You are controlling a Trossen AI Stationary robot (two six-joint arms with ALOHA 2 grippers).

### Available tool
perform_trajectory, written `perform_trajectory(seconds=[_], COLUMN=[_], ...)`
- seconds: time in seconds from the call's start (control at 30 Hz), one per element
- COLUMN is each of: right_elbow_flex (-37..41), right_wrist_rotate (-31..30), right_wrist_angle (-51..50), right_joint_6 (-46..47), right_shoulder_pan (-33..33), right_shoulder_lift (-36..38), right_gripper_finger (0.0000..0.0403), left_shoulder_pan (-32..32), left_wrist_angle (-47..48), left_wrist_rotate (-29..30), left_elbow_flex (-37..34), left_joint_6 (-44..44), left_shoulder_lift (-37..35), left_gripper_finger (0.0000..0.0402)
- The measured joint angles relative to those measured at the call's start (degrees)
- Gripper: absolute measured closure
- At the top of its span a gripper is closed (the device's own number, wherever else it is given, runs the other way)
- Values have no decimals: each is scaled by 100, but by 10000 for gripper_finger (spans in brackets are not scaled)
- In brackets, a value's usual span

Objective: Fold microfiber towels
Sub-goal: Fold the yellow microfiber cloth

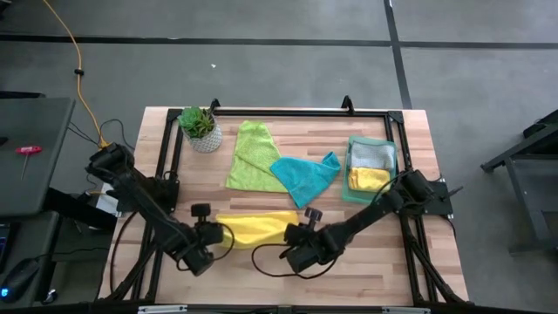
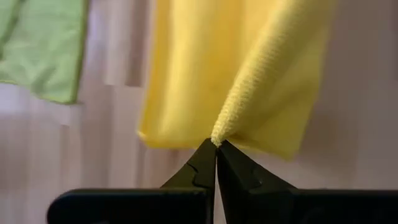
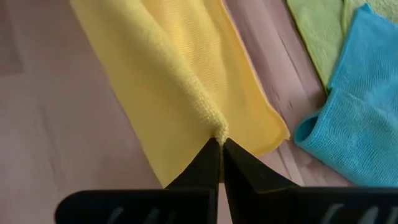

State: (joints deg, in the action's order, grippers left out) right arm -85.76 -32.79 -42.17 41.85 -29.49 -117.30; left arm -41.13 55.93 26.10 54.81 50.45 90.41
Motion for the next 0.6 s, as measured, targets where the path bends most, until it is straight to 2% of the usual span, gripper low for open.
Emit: perform_trajectory(seconds=[0.13, 0.37, 0.6], right_elbow_flex=[0, 0, 109], right_wrist_rotate=[-3, -394, -323], right_wrist_angle=[-28, -542, -452], right_joint_6=[232, 844, 979], right_shoulder_pan=[67, 122, 219], right_shoulder_lift=[0, -2, -2], right_gripper_finger=[403, 403, 403], left_shoulder_pan=[237, 333, 319], left_wrist_angle=[71, 755, 414], left_wrist_rotate=[48, 318, 138], left_elbow_flex=[0, -48, -574], left_joint_6=[100, 1065, 1497], left_shoulder_lift=[0, 0, 95], left_gripper_finger=[401, 401, 401])
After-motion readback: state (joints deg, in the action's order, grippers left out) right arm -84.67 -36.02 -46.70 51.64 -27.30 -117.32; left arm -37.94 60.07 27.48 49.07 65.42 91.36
